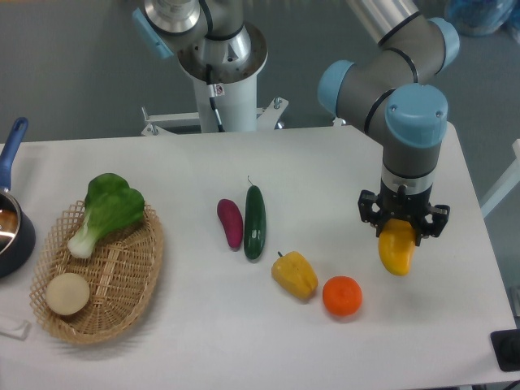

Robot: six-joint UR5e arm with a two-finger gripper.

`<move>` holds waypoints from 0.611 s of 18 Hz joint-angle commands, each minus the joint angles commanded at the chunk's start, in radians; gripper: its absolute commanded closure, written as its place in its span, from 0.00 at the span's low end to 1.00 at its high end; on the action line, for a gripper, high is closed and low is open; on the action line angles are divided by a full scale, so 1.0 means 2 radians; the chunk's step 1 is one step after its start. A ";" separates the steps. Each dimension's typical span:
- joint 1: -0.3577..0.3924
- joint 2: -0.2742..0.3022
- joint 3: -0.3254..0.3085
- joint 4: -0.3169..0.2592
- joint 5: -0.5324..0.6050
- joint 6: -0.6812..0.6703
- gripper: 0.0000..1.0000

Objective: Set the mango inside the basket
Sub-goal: 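Hold the yellow mango in the gripper and lift it slightly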

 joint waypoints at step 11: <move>-0.038 0.030 -0.018 0.001 -0.016 -0.007 0.84</move>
